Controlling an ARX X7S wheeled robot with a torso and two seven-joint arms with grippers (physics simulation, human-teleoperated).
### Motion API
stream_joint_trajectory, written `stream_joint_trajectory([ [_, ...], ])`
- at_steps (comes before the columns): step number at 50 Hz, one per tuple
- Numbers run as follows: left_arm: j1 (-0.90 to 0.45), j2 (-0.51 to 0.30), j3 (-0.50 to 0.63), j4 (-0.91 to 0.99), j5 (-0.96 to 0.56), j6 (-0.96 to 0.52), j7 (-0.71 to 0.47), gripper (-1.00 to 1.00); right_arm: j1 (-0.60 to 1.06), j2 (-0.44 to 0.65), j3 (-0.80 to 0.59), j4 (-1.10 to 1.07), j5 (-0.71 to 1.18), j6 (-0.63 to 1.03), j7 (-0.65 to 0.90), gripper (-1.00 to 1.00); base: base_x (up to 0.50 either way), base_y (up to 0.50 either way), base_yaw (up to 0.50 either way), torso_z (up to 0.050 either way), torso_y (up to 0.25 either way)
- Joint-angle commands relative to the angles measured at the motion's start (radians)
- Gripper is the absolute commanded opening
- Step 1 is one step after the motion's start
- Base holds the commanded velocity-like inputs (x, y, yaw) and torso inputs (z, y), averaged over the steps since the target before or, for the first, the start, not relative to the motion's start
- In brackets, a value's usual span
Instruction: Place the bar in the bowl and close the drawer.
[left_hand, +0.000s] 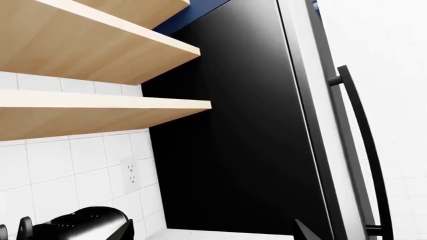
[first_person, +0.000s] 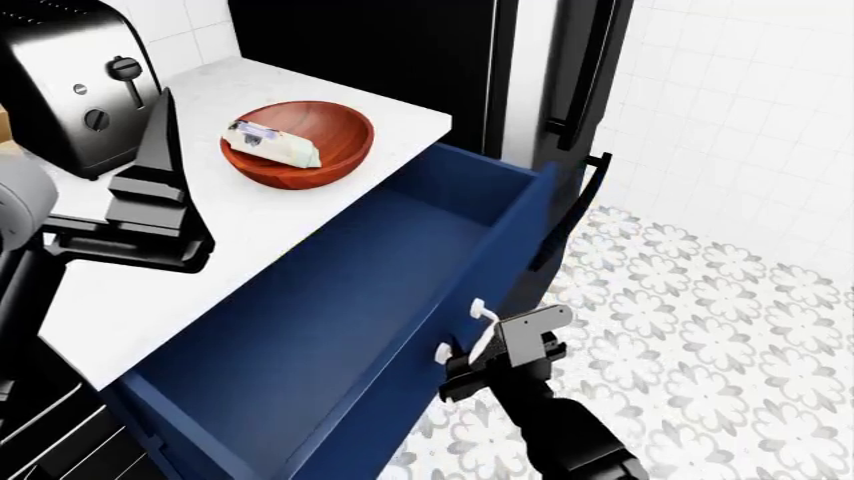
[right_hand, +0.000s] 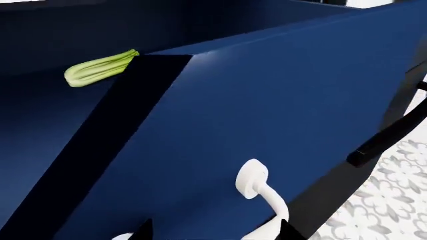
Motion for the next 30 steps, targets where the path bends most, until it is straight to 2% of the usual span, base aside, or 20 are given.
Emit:
stream_joint_trajectory([
  [1, -0.005, -0.011, -0.008, 0.006, -0.017, -0.001, -0.004, 1.00, -0.010, -0.140, -0.018, 0.045, -0.128, 0.011, -0.158, 1.00, 0.00, 0.00, 0.00, 0.000, 0.000],
  [10, -0.006, -0.014, -0.012, 0.009, -0.019, -0.002, -0.006, 1.00, 0.000, -0.140, 0.021, -0.021, -0.188, 0.053, -0.153, 1.00, 0.00, 0.00, 0.00, 0.000, 0.000],
  [30, 0.008, -0.024, -0.015, 0.013, -0.017, 0.003, -0.010, 1.00, 0.014, -0.140, 0.017, -0.133, -0.238, 0.122, -0.141, 1.00, 0.00, 0.00, 0.00, 0.000, 0.000],
])
